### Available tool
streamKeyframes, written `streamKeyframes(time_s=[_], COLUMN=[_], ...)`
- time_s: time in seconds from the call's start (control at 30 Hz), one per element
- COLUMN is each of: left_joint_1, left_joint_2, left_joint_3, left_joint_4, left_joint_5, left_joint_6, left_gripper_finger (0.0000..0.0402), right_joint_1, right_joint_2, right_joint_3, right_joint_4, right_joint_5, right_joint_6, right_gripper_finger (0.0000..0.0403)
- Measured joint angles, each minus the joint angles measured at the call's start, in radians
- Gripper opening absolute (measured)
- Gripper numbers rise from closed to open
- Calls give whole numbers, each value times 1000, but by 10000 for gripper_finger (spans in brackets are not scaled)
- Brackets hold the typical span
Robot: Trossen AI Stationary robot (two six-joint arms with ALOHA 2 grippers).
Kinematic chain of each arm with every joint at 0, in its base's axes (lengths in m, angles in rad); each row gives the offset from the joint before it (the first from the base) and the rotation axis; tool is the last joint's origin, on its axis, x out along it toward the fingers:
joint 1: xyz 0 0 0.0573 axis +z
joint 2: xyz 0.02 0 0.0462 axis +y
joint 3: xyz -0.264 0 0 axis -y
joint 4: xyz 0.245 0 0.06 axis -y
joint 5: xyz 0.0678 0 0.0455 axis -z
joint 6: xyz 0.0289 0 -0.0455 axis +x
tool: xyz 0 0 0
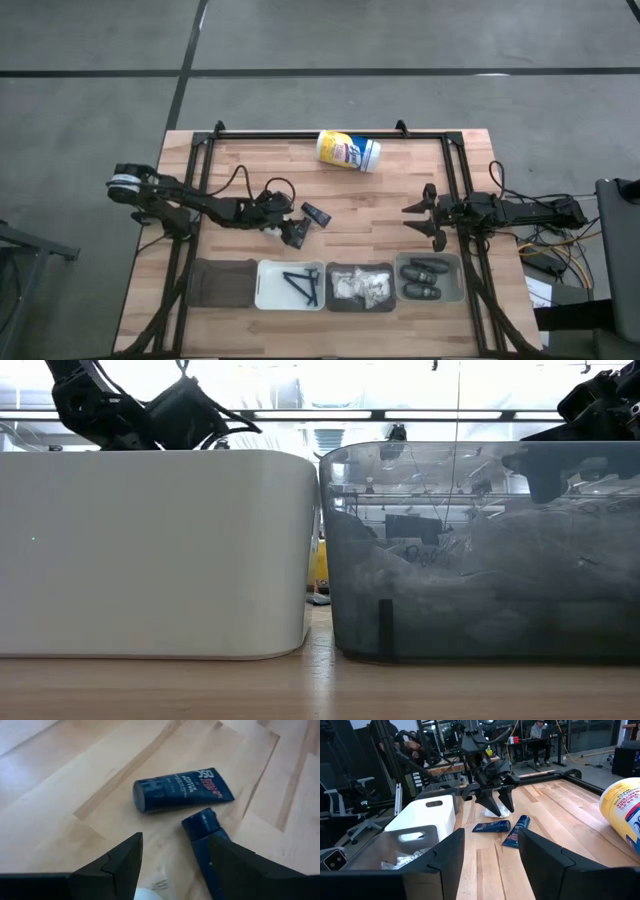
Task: Pick & Place Travel size toiletries
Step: Put the dark blue shave cream into the left black bin
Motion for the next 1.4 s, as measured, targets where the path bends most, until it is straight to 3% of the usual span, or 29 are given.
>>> streamKeyframes(time_s=[0.33,0.6,0.9,1.4], left_joint_1=[-10,-10,-45,-87], left_joint_2=[87,73,74,210], left_joint_3=[-2,4,5,55], left_joint_4=[41,78,180,199], left_joint_5=[-4,16,140,70], left_joint_6=[-13,-13,-38,-29], left_gripper_finger=[229,229,230,230], right_joint_1=[0,0,0,0], right_joint_2=[0,0,0,2], right_joint_3=[0,0,0,0], right_joint_4=[0,0,0,0], right_joint_5=[0,0,0,0], right_joint_6=[0,0,0,0], right_gripper_finger=[198,203,180,134])
